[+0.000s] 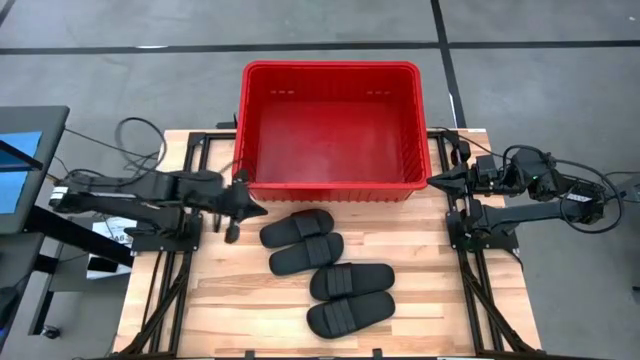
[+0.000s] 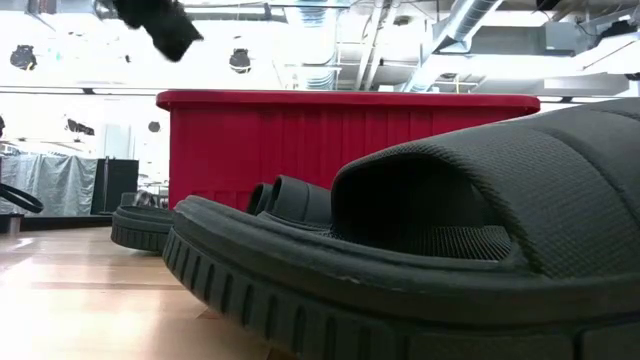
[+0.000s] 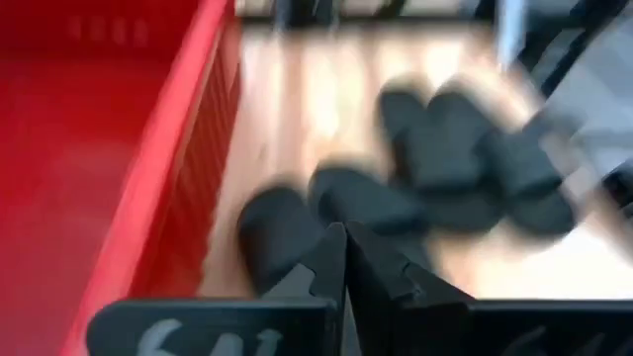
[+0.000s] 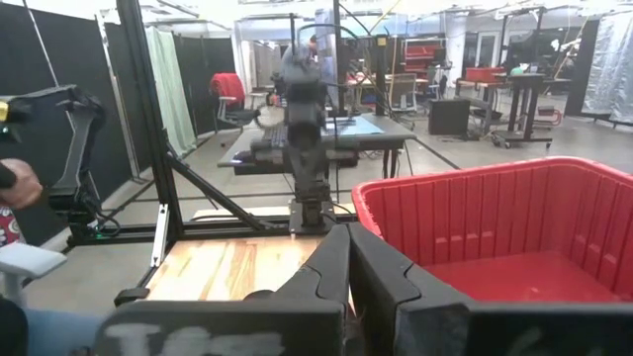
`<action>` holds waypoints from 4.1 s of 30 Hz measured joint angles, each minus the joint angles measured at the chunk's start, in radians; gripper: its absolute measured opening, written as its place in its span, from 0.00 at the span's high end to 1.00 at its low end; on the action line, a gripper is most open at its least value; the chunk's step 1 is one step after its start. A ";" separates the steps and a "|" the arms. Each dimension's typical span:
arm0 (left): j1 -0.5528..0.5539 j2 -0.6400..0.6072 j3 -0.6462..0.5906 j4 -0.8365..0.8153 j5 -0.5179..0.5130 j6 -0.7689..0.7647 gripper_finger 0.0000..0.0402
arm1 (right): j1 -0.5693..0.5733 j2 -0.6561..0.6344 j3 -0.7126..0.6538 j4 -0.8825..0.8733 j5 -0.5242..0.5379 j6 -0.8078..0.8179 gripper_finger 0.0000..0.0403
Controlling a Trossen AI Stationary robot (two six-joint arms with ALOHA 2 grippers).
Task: Pick and place slides into bin
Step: Put the black slipper into the red bin
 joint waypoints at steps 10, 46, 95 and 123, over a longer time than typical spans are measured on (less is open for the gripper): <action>-0.062 0.202 0.009 -0.124 -0.171 -0.159 1.00 | 0.000 0.000 0.000 0.000 0.000 0.000 1.00; -0.461 0.629 0.078 -0.343 -0.406 0.357 1.00 | 0.000 0.000 0.000 0.000 0.000 0.000 1.00; -0.431 0.675 0.080 -0.266 -0.424 0.563 0.78 | 0.000 0.000 0.000 0.000 0.000 0.000 1.00; -0.341 0.759 0.034 -0.208 -0.424 0.562 0.78 | 0.000 0.000 0.000 -0.006 0.000 0.000 1.00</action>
